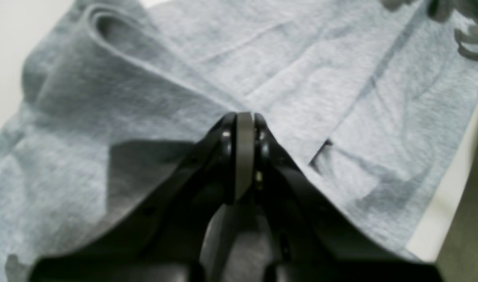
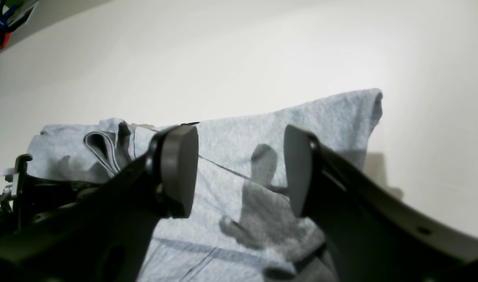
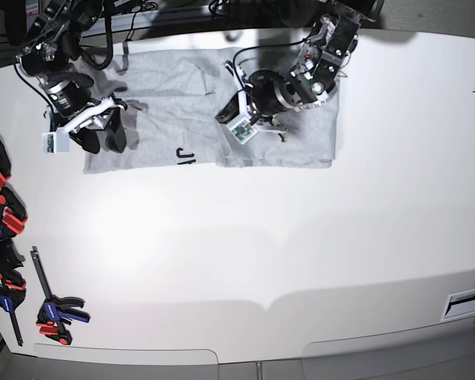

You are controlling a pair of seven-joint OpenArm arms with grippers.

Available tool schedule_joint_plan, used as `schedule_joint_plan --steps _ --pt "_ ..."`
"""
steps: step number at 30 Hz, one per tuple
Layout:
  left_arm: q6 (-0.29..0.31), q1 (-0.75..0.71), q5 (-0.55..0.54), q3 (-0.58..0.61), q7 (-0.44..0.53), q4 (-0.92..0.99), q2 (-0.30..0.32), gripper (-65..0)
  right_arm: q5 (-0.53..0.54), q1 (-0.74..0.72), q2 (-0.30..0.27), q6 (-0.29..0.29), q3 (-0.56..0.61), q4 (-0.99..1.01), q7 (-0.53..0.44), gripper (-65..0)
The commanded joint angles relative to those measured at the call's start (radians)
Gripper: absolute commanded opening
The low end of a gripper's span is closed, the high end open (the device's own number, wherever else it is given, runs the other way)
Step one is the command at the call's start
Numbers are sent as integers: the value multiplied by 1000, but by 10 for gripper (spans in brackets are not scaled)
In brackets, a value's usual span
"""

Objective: Fold the T-shirt properly
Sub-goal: 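Move the left gripper onto the shirt's middle and grasp the fabric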

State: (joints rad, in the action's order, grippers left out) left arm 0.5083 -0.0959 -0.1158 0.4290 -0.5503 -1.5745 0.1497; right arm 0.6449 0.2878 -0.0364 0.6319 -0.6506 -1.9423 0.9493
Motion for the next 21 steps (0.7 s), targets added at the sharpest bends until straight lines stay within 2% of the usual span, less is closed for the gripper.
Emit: schedule_joint_plan --steps 1,3,7,10,12,17,21 --pt "7 19 -16 8 24 -15 -5 -650 20 -5 -10 0 -3 -19 -26 -321" --pt "7 29 -14 11 25 -15 -5 -650 19 -5 -11 0 -3 -19 -26 -321" --pt "3 53 39 10 -42 -17 11 -650 17 -5 -10 -1 -3 -19 -26 -321" --pt "-4 68 35 9 -48 -36 48 -650 17 -5 -10 0 -3 -19 -26 -321" --pt "-31 68 28 9 -48 -69 72 -650 15 -5 -11 0 -4 -19 -26 -321" --pt "-45 68 -105 9 -99 -210 137 -650 -43 -5 -11 -1 -4 -19 -63 -321" --pt "-45 63 -110 9 -109 -273 147 -650 -45 -5 -11 -1 -4 -19 -63 -321"
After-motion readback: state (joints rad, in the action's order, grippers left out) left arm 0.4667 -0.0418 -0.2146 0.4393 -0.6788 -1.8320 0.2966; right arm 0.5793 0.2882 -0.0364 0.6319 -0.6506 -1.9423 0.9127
